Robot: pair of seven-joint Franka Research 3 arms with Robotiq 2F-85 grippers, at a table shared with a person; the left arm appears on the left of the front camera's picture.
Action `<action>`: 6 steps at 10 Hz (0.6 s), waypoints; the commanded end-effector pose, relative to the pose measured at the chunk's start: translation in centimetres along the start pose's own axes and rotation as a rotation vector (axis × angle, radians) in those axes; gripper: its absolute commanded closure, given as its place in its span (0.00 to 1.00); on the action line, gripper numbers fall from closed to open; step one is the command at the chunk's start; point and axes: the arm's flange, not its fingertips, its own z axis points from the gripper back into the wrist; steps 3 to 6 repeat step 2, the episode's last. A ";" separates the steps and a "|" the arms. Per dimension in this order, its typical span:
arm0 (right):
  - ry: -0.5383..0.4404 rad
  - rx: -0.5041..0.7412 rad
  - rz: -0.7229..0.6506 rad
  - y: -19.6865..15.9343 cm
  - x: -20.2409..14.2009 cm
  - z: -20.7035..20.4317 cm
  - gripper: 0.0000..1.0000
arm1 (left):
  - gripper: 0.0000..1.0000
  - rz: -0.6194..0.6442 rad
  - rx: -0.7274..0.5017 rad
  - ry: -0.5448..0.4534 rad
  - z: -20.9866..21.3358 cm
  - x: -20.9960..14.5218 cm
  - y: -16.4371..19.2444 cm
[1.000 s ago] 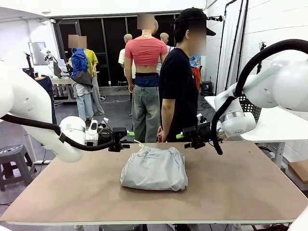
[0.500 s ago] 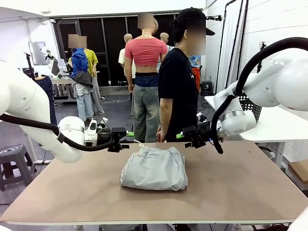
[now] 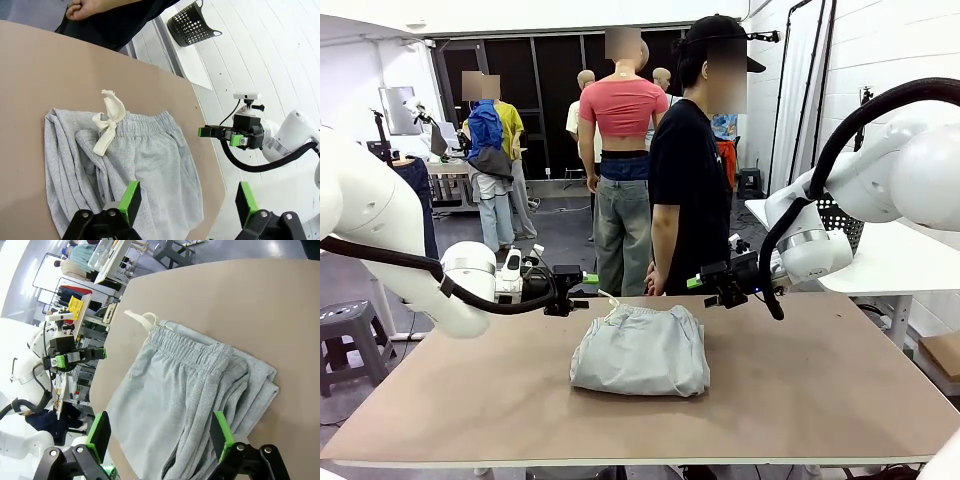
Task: Fold the training pants.
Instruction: Fold the Training pants in half.
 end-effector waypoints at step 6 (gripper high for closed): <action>-0.001 0.013 -0.008 -0.1 0.0 -0.2 0.00 | 0.00 -0.002 -0.001 -0.001 -0.2 0.4 0.1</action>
